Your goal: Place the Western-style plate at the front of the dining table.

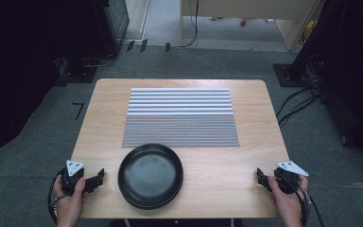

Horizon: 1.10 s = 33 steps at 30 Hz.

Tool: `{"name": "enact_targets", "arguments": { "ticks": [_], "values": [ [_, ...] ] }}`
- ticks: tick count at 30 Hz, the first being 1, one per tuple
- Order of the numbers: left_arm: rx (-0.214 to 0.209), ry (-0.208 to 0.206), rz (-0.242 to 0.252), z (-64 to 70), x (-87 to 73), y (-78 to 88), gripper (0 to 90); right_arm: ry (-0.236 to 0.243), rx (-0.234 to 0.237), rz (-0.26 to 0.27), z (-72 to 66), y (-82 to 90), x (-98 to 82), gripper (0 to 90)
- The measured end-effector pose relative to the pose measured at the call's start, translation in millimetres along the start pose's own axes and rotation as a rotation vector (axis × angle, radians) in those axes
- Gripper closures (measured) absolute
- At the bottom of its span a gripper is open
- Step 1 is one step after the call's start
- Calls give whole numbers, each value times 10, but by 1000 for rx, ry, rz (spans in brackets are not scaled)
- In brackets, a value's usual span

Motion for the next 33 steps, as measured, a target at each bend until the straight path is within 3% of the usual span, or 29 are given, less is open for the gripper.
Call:
{"name": "enact_targets", "arguments": {
  "ticks": [6, 10, 23, 27, 33],
  "values": [
    [24, 30, 7, -52, 6, 32, 137, -15, -9, 1, -1, -1, 6, 141],
    [-14, 97, 45, -52, 68, 93, 136, -21, 3, 4, -22, -12, 30, 141],
    [-72, 83, 124, 199, 186, 297, 136, -27, 8, 64, -82, 60, 139, 146],
    [-88, 84, 128, 260, 199, 331, 136, -8, 28, 92, -148, 89, 190, 142],
    [-110, 80, 118, 363, 195, 345, 136, -21, 56, 114, -238, 120, 236, 140]
  ]
}}
Point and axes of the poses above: each handheld gripper's, and its own axes: y roughly backward along the jaws, x roughly out of its top, z roughly to its right, the point moved 7 cm from there along -y, roughly forward along the jaws, and after that the axes turned 10 degrees about y, right-handed, at the moved point
